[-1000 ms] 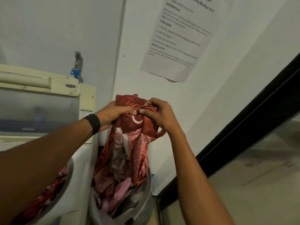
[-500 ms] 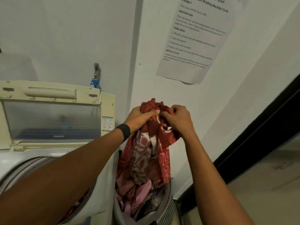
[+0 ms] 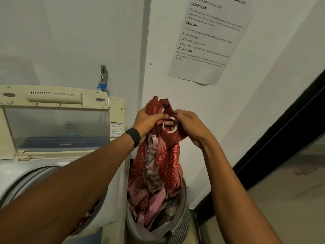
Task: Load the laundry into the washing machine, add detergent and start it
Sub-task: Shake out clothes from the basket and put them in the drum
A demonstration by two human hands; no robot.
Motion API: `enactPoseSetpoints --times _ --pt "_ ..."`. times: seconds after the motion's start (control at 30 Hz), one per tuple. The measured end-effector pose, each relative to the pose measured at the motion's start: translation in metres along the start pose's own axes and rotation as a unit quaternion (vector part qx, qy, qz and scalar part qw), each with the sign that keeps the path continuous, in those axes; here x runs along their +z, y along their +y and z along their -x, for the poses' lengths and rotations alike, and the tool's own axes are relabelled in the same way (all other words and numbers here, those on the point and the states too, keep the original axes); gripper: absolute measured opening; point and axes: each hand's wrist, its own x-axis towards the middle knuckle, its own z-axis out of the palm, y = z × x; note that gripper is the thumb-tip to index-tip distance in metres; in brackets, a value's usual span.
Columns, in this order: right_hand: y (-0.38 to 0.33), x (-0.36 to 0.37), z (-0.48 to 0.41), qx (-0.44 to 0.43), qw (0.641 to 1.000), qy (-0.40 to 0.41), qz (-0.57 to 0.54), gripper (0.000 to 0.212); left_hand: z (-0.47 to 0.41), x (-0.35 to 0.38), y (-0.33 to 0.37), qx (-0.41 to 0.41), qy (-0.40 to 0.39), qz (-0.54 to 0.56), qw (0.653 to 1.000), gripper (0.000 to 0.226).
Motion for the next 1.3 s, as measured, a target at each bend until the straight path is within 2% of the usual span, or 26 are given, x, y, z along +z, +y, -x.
enactPoseSetpoints --times 0.07,0.13,0.17,0.23,0.33,0.4,0.5,0.6,0.67,0.8,0.9,0.97,1.03,1.13,1.2,1.23,1.27,1.3 --pt "0.004 0.001 0.008 -0.008 0.997 -0.028 -0.065 0.036 -0.002 -0.002 0.002 0.001 0.005 -0.012 1.0 0.039" --pt "0.009 0.0 0.014 -0.013 0.996 -0.026 -0.08 0.037 -0.005 -0.003 0.002 0.011 0.009 -0.035 0.999 0.04" --pt "0.012 -0.001 0.014 -0.018 0.998 0.009 -0.061 0.034 -0.006 -0.004 0.002 0.015 0.021 -0.048 0.999 0.041" --pt "0.016 -0.006 0.012 -0.029 0.988 0.149 0.005 0.019 -0.01 -0.008 0.003 0.018 0.052 -0.086 0.995 0.043" --pt "0.014 -0.019 0.01 -0.052 0.925 0.353 0.129 0.009 -0.01 -0.013 0.007 0.01 0.075 -0.158 0.985 0.055" --pt "0.01 -0.02 0.01 -0.083 0.897 0.4 0.169 0.005 -0.011 -0.011 0.007 -0.003 0.085 -0.183 0.979 0.063" --pt "0.008 0.002 0.005 -0.117 0.909 0.365 0.163 0.005 -0.007 0.006 0.009 -0.005 0.071 -0.167 0.983 0.06" --pt "0.009 0.021 -0.005 -0.124 0.944 0.28 0.121 0.008 0.0 0.025 0.013 -0.012 0.025 -0.098 0.995 0.032" --pt "0.009 0.023 -0.01 -0.123 0.955 0.262 0.058 0.009 0.003 0.026 0.018 -0.035 -0.001 -0.063 0.997 0.025" --pt "0.01 0.016 -0.015 -0.108 0.972 0.21 -0.003 0.008 0.002 0.012 0.024 -0.074 -0.07 -0.017 0.995 0.034" --pt "0.006 0.009 -0.015 -0.085 0.977 0.176 -0.082 0.012 0.006 0.012 0.022 -0.061 -0.108 -0.007 0.992 0.04" --pt "0.004 0.006 -0.013 -0.072 0.98 0.13 -0.134 0.014 0.006 0.011 0.021 -0.042 -0.109 -0.022 0.993 0.044" --pt "0.005 0.006 -0.011 -0.08 0.984 0.102 -0.124 0.017 0.003 0.009 0.022 -0.03 -0.077 -0.033 0.996 0.042" --pt "0.014 0.007 -0.012 -0.129 0.978 0.144 -0.076 0.025 0.002 0.012 0.025 -0.014 -0.028 -0.042 0.999 0.032" --pt "0.027 0.01 -0.007 -0.148 0.967 0.187 -0.085 0.043 0.002 0.019 0.033 0.005 -0.005 -0.039 0.999 0.024" --pt "0.034 0.013 -0.003 -0.148 0.964 0.188 -0.112 0.063 0.001 0.024 0.038 0.014 0.004 -0.029 0.999 0.022" --pt "0.042 0.019 0.002 -0.146 0.965 0.166 -0.139 0.084 0.0 0.03 0.044 0.019 0.009 -0.016 1.0 0.022" --pt "0.053 0.03 0.003 -0.148 0.97 0.128 -0.144 0.096 0.001 0.037 0.051 0.018 0.008 -0.003 1.0 0.023"
